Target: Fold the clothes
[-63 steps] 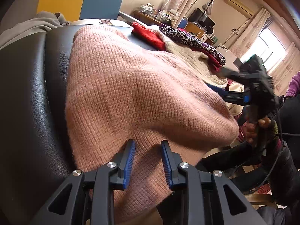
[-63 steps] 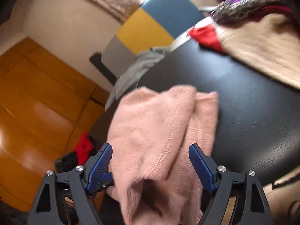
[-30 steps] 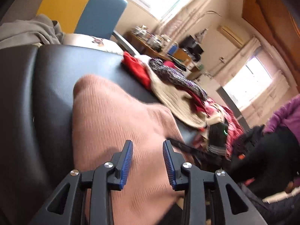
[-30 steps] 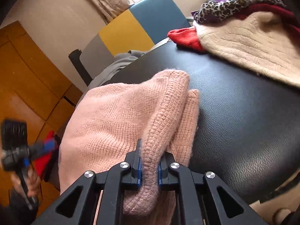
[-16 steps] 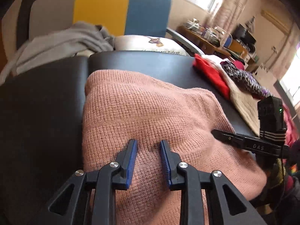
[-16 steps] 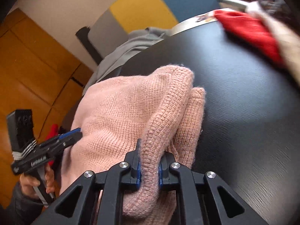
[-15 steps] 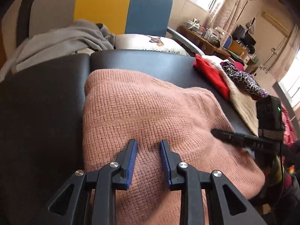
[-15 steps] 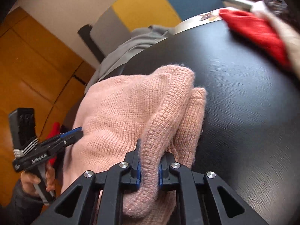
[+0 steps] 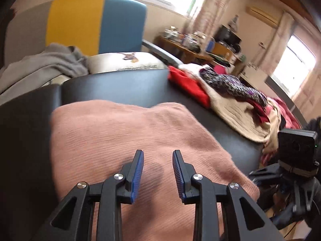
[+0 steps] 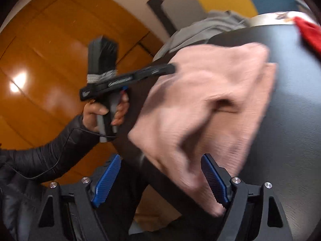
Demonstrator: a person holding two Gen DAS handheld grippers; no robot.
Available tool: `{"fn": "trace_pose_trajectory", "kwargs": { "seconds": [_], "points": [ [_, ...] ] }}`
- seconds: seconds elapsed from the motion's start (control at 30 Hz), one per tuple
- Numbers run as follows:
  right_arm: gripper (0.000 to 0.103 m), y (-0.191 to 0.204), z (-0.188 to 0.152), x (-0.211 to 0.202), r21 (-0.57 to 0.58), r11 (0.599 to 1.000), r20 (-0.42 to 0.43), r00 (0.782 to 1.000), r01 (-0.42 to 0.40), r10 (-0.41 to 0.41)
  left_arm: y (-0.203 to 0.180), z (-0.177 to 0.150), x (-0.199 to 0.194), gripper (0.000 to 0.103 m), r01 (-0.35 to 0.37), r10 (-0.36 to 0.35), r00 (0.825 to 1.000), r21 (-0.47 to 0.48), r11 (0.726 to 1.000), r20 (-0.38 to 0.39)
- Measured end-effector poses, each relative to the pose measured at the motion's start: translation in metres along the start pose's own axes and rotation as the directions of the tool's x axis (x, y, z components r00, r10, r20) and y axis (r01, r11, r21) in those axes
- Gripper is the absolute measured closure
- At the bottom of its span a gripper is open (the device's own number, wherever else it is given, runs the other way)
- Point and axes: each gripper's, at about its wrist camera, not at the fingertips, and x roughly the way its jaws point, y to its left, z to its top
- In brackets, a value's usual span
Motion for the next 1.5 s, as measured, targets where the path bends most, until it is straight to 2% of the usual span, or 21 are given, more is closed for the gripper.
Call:
{"fn": "trace_pose_trajectory", "kwargs": {
  "seconds": [0.1, 0.2, 0.27, 0.3, 0.4, 0.43, 0.53, 0.63, 0.7, 0.8, 0.93, 0.97, 1.0, 1.03, 1.07, 1.17, 1.23, 1.27, 1.43, 1.47, 1.5],
  "points": [
    [0.019, 0.006, 0.014, 0.029, -0.009, 0.991, -0.115, 0.985, -0.131, 0.129, -0.014, 0.003, 0.016, 0.073, 0.005, -0.004, 1.000, 0.038, 0.999, -0.028],
    [0.018, 0.010, -0.001, 0.033, -0.014, 0.975, -0.280, 0.937, -0.220, 0.208, -0.023, -0.006, 0.044, 0.073, 0.003, 0.005, 0.995, 0.076, 0.997, -0.100],
    [0.021, -0.006, -0.021, 0.026, 0.031, 0.981, -0.313, 0.930, -0.193, 0.193, -0.027, -0.015, 0.057, 0.074, 0.020, -0.010, 0.993, 0.082, 0.996, -0.120],
    [0.033, -0.015, -0.032, 0.022, 0.056, 0.983, -0.325, 0.928, -0.173, 0.182, -0.030, -0.016, 0.056, 0.073, 0.015, -0.006, 0.994, 0.083, 0.996, -0.109],
    [0.055, -0.034, -0.054, -0.002, 0.128, 0.977, -0.194, 0.962, -0.171, 0.194, -0.038, -0.021, 0.053, 0.073, 0.001, 0.005, 0.997, 0.087, 0.996, -0.074],
    [0.056, -0.039, -0.061, -0.009, 0.151, 0.974, -0.146, 0.970, -0.171, 0.193, -0.040, -0.023, 0.052, 0.073, -0.003, 0.009, 0.998, 0.088, 0.996, -0.063],
    [0.057, -0.031, -0.069, -0.028, 0.171, 0.981, -0.031, 0.994, -0.096, 0.102, -0.042, -0.025, 0.040, 0.073, -0.004, 0.006, 1.000, 0.068, 0.998, -0.023],
    [0.047, -0.012, -0.066, -0.052, 0.143, 0.990, 0.100, 0.995, 0.000, -0.014, -0.036, -0.025, 0.016, 0.073, 0.005, -0.006, 0.999, 0.006, 1.000, 0.048],
    [0.034, -0.003, -0.060, -0.064, 0.125, 0.986, 0.181, 0.974, 0.113, -0.135, -0.031, -0.028, -0.002, 0.072, 0.005, -0.001, 0.995, -0.033, 0.999, 0.099],
    [0.031, 0.007, -0.047, -0.067, 0.102, 0.968, 0.276, 0.928, 0.230, -0.250, -0.026, -0.041, -0.026, 0.072, -0.024, 0.033, 0.989, -0.058, 0.998, 0.147],
    [0.033, -0.001, -0.027, -0.048, 0.133, 0.918, 0.256, 0.882, 0.373, -0.396, -0.022, -0.064, -0.045, 0.072, -0.033, 0.045, 0.984, -0.071, 0.997, 0.170],
    [0.048, -0.005, -0.022, -0.041, 0.152, 0.897, 0.235, 0.867, 0.414, -0.440, -0.023, -0.071, -0.047, 0.072, -0.037, 0.048, 0.984, -0.063, 0.997, 0.173],
    [0.083, -0.007, -0.015, -0.034, 0.168, 0.882, 0.217, 0.857, 0.439, -0.468, -0.025, -0.078, -0.049, 0.072, -0.039, 0.047, 0.985, -0.048, 0.998, 0.166],
    [0.095, -0.007, -0.016, -0.032, 0.168, 0.867, 0.208, 0.843, 0.470, -0.497, -0.027, -0.086, -0.049, 0.072, -0.040, 0.045, 0.987, -0.031, 0.999, 0.157],
    [0.097, -0.007, -0.020, -0.030, 0.162, 0.850, 0.201, 0.826, 0.502, -0.526, -0.029, -0.094, -0.049, 0.071, -0.042, 0.043, 0.988, -0.014, 0.999, 0.147],
    [0.097, -0.005, -0.032, -0.027, 0.144, 0.791, 0.183, 0.770, 0.594, -0.611, -0.027, -0.122, -0.030, 0.070, 0.011, -0.010, 0.999, -0.025, 1.000, 0.043],
    [0.098, -0.005, -0.040, -0.025, 0.130, 0.747, 0.172, 0.727, 0.652, -0.664, -0.026, -0.133, -0.032, 0.070, 0.017, -0.015, 0.997, -0.022, 1.000, 0.080],
    [0.099, -0.004, -0.042, -0.027, 0.144, 0.742, 0.172, 0.722, 0.654, -0.670, -0.026, -0.134, -0.032, 0.070, 0.013, -0.011, 0.997, -0.023, 1.000, 0.082],
    [0.095, 0.003, -0.042, -0.036, 0.154, 0.741, 0.192, 0.716, 0.654, -0.671, -0.028, -0.119, -0.045, 0.070, 0.018, -0.013, 0.997, -0.069, 0.997, 0.076],
    [0.079, 0.005, -0.042, -0.043, 0.167, 0.734, 0.188, 0.709, 0.658, -0.679, -0.027, -0.114, -0.051, 0.070, 0.015, -0.008, 0.996, -0.071, 0.997, 0.093],
    [0.053, 0.009, -0.042, -0.048, 0.189, 0.713, 0.185, 0.689, 0.675, -0.701, -0.026, -0.110, -0.058, 0.069, 0.009, 0.000, 0.993, -0.073, 0.997, 0.118]
  ]
}}
